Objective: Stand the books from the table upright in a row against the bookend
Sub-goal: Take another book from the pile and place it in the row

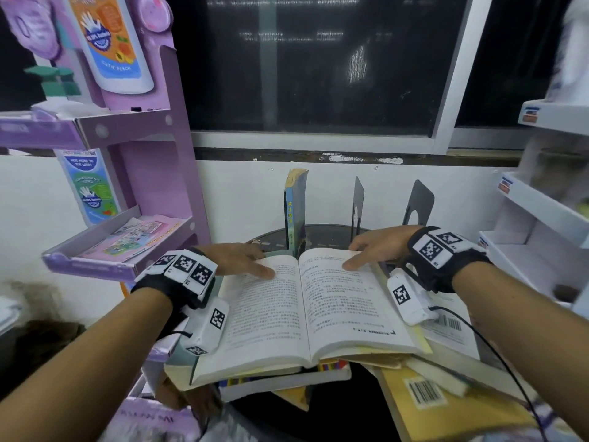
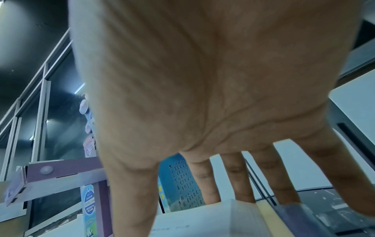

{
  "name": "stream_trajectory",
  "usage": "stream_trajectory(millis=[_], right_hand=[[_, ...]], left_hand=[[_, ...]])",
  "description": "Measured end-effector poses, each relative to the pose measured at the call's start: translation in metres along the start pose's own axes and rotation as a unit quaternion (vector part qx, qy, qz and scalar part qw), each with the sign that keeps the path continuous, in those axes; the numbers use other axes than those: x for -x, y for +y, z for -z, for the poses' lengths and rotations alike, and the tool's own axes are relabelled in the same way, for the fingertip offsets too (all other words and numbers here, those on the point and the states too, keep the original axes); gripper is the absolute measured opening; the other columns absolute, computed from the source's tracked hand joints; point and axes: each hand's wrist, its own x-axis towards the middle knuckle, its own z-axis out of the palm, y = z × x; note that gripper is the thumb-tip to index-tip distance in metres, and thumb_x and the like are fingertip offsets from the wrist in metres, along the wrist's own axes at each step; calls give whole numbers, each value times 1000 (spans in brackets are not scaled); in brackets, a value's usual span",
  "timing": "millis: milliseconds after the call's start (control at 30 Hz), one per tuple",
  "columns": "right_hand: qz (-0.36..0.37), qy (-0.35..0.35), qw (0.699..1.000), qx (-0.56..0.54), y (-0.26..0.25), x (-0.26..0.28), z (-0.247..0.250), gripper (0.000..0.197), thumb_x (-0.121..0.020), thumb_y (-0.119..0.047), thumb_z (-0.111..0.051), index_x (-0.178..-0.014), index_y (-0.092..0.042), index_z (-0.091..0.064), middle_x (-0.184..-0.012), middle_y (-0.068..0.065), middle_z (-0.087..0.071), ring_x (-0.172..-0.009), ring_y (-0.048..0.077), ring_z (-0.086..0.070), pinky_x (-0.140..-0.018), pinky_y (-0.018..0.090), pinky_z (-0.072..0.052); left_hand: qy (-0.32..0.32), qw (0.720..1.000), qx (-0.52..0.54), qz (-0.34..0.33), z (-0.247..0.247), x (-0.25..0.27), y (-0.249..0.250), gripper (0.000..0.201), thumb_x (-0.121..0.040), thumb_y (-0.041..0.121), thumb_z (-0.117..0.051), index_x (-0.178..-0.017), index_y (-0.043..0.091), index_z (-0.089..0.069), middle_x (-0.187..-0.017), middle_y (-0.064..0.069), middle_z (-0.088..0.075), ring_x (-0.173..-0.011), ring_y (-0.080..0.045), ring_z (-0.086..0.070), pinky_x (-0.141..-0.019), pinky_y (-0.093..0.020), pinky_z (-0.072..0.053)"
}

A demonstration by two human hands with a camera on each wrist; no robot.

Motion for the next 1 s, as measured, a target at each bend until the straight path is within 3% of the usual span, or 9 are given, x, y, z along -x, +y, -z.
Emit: stream_trajectory(millis=[67,200,267,533,633,700,833,900,1000], right_hand=[[-2,6,1000,1,2,0,-1,55,-92,-47,-57,-128,-6,-54,-119,9,-64,-49,-3,-54,-63,19,-41],[6,27,999,-21,7,-7,-3,51,-84,-51,-67,-115,-12,-62,-115,1,-65,-98,21,-63,-88,32,-47],[3,39,999,-21,8,-10,-3,48,-80,-52,-70,-112,-16,-62,-114,-3,-64,-106,19,-60,-96,33,-46],[6,69,997,-47,7,-9,-3,48,-79,-48,-74,-111,-16,-57,-108,-3,-62,-99,17,-58,-85,29,-45],[13,81,995,-61,8,-9,-1,49,-77,-45,-76,-111,-14,-60,-109,0,-65,-96,17,-60,-83,30,-47],[19,89,994,-67,7,-7,2,49,-76,-45,-77,-111,-14,-60,-113,1,-66,-102,20,-62,-88,33,-49],[41,104,992,-53,1,1,9,42,-80,-39,-76,-106,-11,-62,-102,1,-67,-84,15,-60,-65,22,-47],[51,112,991,-51,-1,4,13,38,-80,-37,-75,-104,-11,-61,-95,-2,-66,-77,12,-59,-55,17,-44],[68,121,988,-70,-3,10,19,38,-80,-31,-77,-105,-11,-58,-97,-1,-66,-82,16,-62,-54,20,-49]], left_hand=[[8,1000,-5,5,-3,-1,3,57,-86,47,-63,-135,21,-47,-128,7,-46,-117,-13,-44,-103,-27,-30],[12,1000,-10,13,-5,-5,2,59,-84,46,-66,-133,20,-47,-129,3,-50,-117,-16,-48,-103,-30,-34],[19,1000,-15,16,-4,-6,1,58,-82,47,-68,-130,20,-50,-129,2,-54,-118,-18,-50,-105,-34,-37],[49,999,-11,17,3,-7,10,50,-74,40,-77,-114,15,-59,-108,4,-61,-106,-17,-57,-91,-29,-43],[46,999,-5,13,10,-5,10,69,-46,57,-83,-102,24,-63,-97,11,-65,-97,-12,-61,-87,-27,-46],[48,999,-6,19,14,-4,7,63,-35,64,-81,-87,31,-67,-92,11,-71,-93,-11,-65,-88,-29,-50],[82,996,-37,8,21,3,7,43,-57,57,-83,-84,29,-64,-93,6,-70,-90,-14,-65,-84,-32,-53],[85,996,-24,-10,24,9,8,52,-52,60,-84,-86,25,-65,-93,3,-70,-90,-17,-66,-84,-33,-53],[89,995,9,-44,34,18,12,82,-27,73,-82,-90,21,-68,-90,3,-74,-86,-17,-70,-84,-38,-56]])
